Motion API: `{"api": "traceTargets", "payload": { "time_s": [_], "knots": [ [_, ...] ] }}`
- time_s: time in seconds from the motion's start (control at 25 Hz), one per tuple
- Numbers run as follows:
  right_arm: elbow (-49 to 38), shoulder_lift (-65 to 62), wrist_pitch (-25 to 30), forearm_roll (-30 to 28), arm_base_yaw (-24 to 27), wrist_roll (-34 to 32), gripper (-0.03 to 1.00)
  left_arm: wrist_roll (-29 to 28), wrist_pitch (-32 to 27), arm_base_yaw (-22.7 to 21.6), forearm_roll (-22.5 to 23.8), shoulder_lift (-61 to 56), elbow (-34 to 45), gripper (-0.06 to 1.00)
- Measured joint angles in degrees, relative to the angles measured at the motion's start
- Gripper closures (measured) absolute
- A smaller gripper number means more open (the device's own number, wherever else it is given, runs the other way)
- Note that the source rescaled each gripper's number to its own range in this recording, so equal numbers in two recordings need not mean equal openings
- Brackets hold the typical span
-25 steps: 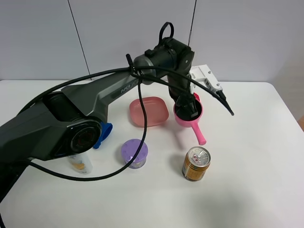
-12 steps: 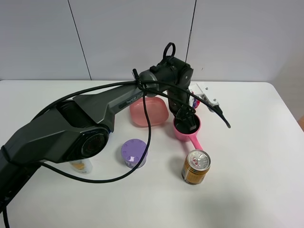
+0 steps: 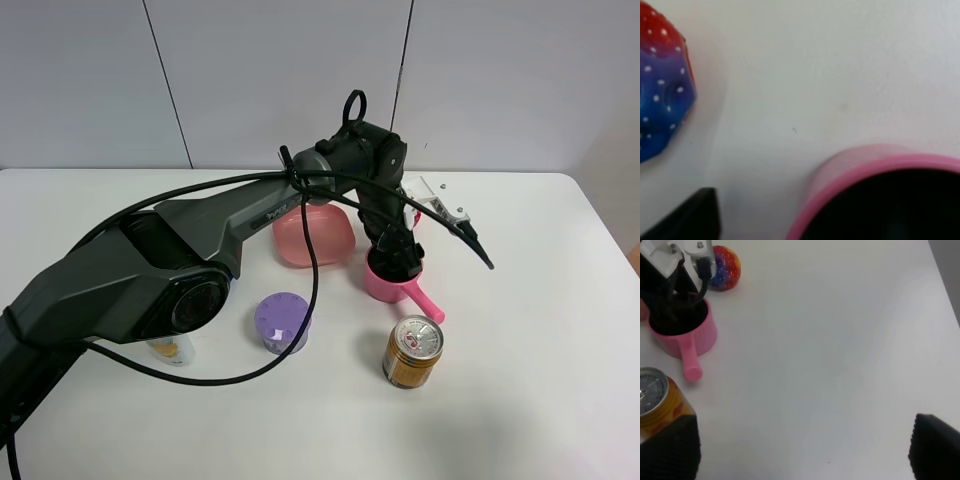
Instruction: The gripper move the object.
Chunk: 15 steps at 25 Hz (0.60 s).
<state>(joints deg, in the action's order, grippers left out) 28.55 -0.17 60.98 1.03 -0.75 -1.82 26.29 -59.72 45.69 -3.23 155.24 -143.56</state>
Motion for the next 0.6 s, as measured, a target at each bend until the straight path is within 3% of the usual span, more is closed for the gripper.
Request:
{"api": "traceTargets", "payload": {
  "time_s": [0.16,0.36,0.6],
  "knots": [
    [0.0,0.0,0.0,0.0,0.0,0.0,-0.03,-0.84,-1.67,0.4,1.02,-1.48,0.0,-0.04],
    [0.0,0.0,0.0,0.0,0.0,0.0,-0.03,-0.96,-8.52,1.61,2.39,-10.02,0.0,-0.06],
    [0.0,0.0,0.0,0.0,0.0,0.0,-0.03,-1.77,-9.19,1.59,3.23,-25.09,0.0,-0.05]
  ]
}}
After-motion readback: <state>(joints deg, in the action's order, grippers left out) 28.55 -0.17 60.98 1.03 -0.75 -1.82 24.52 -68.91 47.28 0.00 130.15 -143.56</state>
